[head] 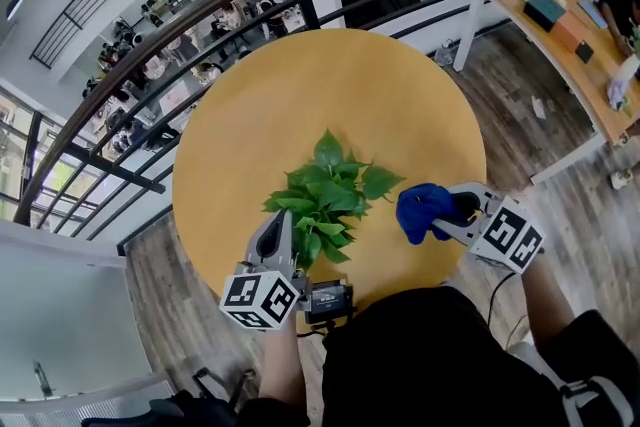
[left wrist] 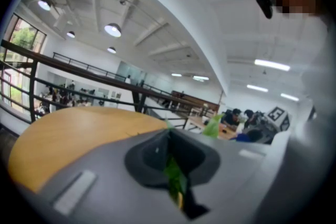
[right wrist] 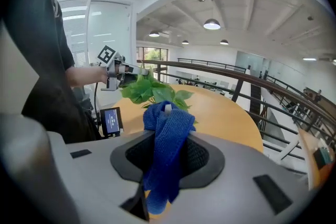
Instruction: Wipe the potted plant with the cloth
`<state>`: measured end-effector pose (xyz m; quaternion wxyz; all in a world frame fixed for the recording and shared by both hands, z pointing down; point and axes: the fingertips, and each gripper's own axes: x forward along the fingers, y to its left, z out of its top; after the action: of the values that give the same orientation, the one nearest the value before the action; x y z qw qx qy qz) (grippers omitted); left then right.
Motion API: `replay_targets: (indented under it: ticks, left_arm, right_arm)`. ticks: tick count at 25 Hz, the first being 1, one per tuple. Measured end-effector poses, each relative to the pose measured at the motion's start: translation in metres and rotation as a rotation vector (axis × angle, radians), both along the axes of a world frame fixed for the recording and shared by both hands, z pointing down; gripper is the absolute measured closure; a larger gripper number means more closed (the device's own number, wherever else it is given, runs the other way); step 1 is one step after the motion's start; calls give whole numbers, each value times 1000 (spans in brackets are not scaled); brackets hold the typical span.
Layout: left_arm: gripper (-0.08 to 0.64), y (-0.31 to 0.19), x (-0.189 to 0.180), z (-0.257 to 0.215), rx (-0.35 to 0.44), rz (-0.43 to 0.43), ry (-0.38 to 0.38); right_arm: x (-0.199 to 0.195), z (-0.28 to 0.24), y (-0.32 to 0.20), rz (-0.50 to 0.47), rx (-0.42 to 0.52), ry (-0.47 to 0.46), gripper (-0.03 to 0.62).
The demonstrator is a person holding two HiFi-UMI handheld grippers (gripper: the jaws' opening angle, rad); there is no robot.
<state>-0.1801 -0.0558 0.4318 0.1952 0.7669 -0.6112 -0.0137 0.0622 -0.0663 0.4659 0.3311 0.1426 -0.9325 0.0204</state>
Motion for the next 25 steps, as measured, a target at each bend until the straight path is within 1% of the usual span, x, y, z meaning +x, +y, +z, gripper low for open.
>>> replay_targets:
  ticks: [3, 7, 9, 14, 15, 18, 20, 21, 23, 25]
  left_arm:
    - [559, 0, 0, -1, 7, 6, -20]
    - [554, 2, 3, -1, 21, 9, -57]
    - [489, 4, 3, -2, 31, 12, -65]
    - [387, 11, 5, -5, 44, 30, -84]
    - [358, 12, 7, -5, 46, 34, -91]
    - [330, 16, 7, -5, 56, 30, -107]
    - [316, 20, 3, -10, 75, 1, -117]
    - [312, 26, -1, -15, 89, -28, -123]
    - [306, 45, -16, -32, 128, -121, -141]
    - [304, 65, -31, -49, 177, -211, -146]
  right_arm:
    - [13, -10, -1, 43, -18, -52, 469]
    - [12, -20, 3, 36, -2, -105, 470]
    - [7, -23, 6, 30, 4, -119, 469]
    - [1, -28, 8, 28, 1, -145, 469]
    - [1, -29, 8, 29, -1, -151, 469]
    - [1, -30, 4, 31, 0, -173, 469]
    - [1, -32, 1, 29, -3, -198, 469]
    - [0, -34, 1, 25, -8, -218, 469]
    - [-4, -42, 6, 14, -20, -265, 469]
    - [-6, -55, 13, 25, -19, -312, 469]
